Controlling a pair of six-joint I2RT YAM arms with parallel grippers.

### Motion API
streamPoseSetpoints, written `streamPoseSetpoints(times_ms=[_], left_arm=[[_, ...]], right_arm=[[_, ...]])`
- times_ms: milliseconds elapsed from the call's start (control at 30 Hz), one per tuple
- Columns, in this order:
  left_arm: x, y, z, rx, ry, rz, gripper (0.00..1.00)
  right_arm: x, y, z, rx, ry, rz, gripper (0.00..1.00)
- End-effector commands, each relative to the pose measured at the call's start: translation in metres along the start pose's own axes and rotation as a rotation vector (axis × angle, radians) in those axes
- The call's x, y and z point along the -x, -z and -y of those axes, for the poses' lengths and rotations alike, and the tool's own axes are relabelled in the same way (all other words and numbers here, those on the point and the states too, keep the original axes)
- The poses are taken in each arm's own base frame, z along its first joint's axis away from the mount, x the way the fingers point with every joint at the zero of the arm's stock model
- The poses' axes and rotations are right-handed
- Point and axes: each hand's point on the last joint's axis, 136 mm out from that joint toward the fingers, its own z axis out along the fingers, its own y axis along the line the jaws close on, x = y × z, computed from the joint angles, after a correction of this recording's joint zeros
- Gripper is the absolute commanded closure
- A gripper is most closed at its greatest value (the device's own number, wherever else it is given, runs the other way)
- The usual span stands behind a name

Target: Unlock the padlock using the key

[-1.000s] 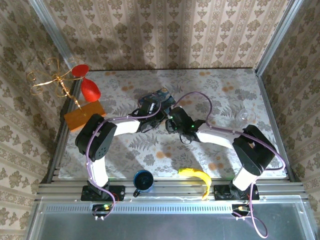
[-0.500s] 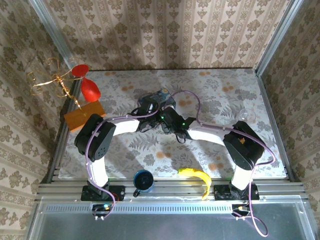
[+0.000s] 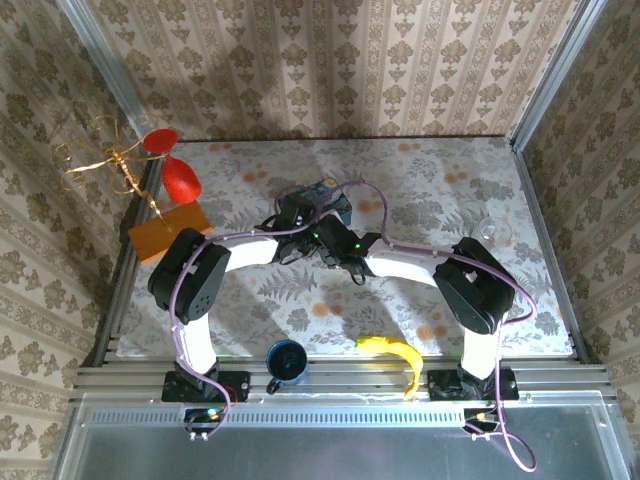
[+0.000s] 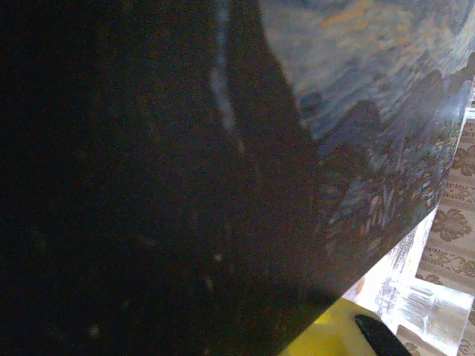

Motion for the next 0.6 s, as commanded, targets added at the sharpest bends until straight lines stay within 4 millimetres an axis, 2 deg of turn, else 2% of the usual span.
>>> streamPoseSetpoints(times_ms=[0,267,567], left_arm=[[0.000,0.009,0.017,-0.025,-0.007,-0.013,0.96],[-0.005,0.008,0.019,-0.031,0.000,-0.036,0.99],[-0.011,0.011,0.027,-0.073,0.026,-0.094,1.00]], right_arm=[[-0.002,-0.005,0.003,-0.047,0.049,-0.012,0.70],[0.000,-0.013,0.005,-0.081,0.063,0.006,0.74],[-0.010,-0.023,0.012,-0.119,0.058,0.068,0.79]])
